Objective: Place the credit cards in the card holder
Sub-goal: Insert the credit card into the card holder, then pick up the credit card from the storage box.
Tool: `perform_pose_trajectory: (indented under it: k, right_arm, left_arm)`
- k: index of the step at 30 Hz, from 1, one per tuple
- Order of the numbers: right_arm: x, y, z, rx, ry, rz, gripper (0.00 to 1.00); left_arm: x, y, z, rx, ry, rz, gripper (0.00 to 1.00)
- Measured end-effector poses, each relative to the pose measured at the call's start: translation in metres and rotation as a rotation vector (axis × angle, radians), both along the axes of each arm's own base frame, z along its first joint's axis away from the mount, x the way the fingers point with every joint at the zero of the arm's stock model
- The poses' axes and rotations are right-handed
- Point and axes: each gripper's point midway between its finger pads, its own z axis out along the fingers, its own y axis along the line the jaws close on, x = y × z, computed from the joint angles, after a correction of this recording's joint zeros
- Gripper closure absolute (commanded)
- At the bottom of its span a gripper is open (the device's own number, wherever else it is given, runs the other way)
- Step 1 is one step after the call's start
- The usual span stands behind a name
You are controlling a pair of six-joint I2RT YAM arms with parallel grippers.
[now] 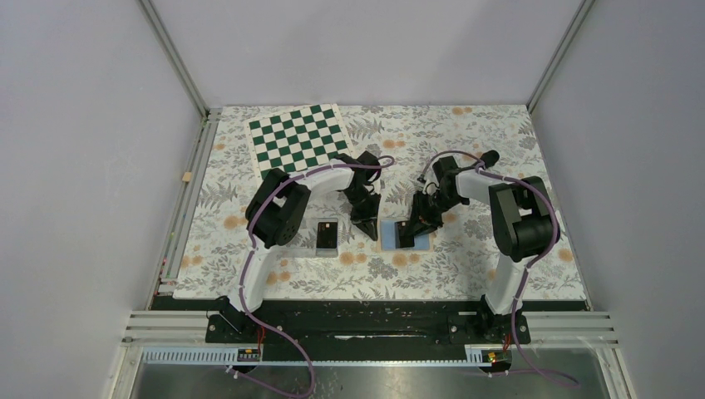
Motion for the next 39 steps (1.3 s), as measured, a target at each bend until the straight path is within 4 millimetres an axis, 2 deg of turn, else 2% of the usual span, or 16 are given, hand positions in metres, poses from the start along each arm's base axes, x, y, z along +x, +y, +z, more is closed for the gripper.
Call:
perform_pose_trajectory:
  k: [3, 9, 20, 23, 26, 29, 31, 34, 36, 39]
  right_arm:
    - [0.001, -0.001, 0.0, -0.02, 0.004, 0.0, 0.62]
    - [0.001, 0.004, 0.001, -0.055, -0.004, 0.026, 0.61]
    - [-0.005, 0.041, -0.001, -0.048, -0.006, 0.143, 0.6]
    - [-0.006, 0.044, 0.0, -0.059, -0.001, 0.155, 0.55]
    - [-0.006, 0.043, 0.0, -0.066, 0.0, 0.153, 0.5]
    - [-0.006, 0.043, 0.001, -0.077, -0.003, 0.152, 0.43]
    - [-0.007, 0.043, 0.003, -0.091, -0.012, 0.156, 0.38]
    - [-0.007, 0.039, 0.007, -0.125, -0.037, 0.16, 0.34]
    - [-0.006, 0.037, 0.012, -0.142, -0.056, 0.16, 0.33]
    - [-0.001, 0.035, 0.022, -0.156, -0.086, 0.156, 0.33]
  left_arm:
    - [0.0, 0.0, 0.0, -0.001, 0.0, 0.0, 1.0]
    - [0.0, 0.0, 0.0, -0.002, -0.001, 0.0, 1.0]
    - [0.006, -0.004, 0.001, -0.005, -0.014, 0.0, 1.0]
    - [0.006, -0.004, 0.001, -0.004, -0.015, -0.002, 1.0]
    - [0.006, -0.004, 0.001, -0.005, -0.017, -0.004, 0.91]
    - [0.007, -0.005, 0.002, -0.007, -0.022, -0.004, 0.69]
    - [0.011, -0.004, 0.006, -0.001, -0.059, -0.005, 0.59]
    - [0.025, -0.001, 0.016, 0.022, -0.16, 0.001, 0.54]
    - [0.038, 0.002, 0.032, 0.018, -0.231, 0.021, 0.53]
    - [0.058, 0.007, 0.07, -0.036, -0.341, 0.072, 0.53]
